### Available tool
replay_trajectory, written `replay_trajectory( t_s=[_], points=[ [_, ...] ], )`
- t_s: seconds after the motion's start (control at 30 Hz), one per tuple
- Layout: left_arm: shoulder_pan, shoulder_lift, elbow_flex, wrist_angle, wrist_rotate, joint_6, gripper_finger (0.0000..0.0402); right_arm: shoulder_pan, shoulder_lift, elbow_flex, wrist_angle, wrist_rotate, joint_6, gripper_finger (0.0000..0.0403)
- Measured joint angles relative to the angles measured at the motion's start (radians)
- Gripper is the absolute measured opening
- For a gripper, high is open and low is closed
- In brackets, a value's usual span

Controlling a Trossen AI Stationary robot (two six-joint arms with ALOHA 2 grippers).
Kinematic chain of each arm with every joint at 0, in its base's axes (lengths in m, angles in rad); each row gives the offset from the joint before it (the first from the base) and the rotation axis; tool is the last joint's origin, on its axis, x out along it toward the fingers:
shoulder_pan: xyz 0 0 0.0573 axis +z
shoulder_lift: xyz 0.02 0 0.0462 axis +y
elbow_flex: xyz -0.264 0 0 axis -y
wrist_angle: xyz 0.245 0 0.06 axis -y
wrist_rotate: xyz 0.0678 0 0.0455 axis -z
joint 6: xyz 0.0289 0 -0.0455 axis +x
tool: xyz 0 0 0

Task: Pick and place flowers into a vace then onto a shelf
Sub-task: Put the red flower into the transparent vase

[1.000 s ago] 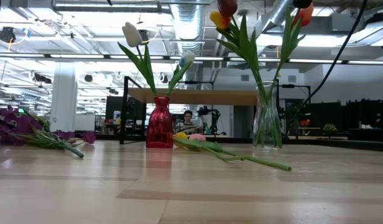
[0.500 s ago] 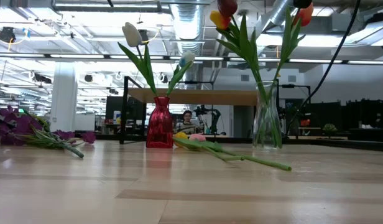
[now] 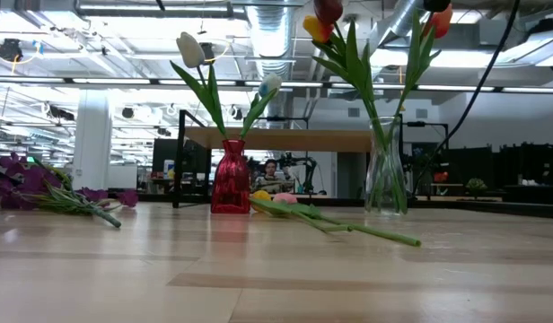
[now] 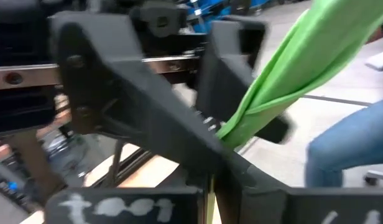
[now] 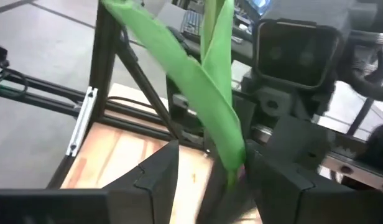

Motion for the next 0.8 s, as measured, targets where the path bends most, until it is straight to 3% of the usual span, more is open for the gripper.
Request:
replay_trajectory(
  t_s=[0.4,0.53,0.7,0.8],
  points=[
    [-0.001,0.0,0.0,0.005,-0.063,0.001,0.0,-0.023,0.0,0.0,0.011,-0.021,0.0,0.0133],
    [-0.002,0.0,0.0,0.005,-0.062,0.002,0.0,-0.017,0.0,0.0,0.012,-0.015,-0.014,0.0098],
    [-0.003,0.0,0.0,0.007,-0.059,-0.001,0.0,-0.003,0.0,0.0,0.021,0.031,-0.053,0.0022],
    [-0.002,0.0,0.001,0.006,-0.057,-0.003,0.0,0.003,0.0,0.0,0.022,0.081,-0.057,0.0014]
  ],
)
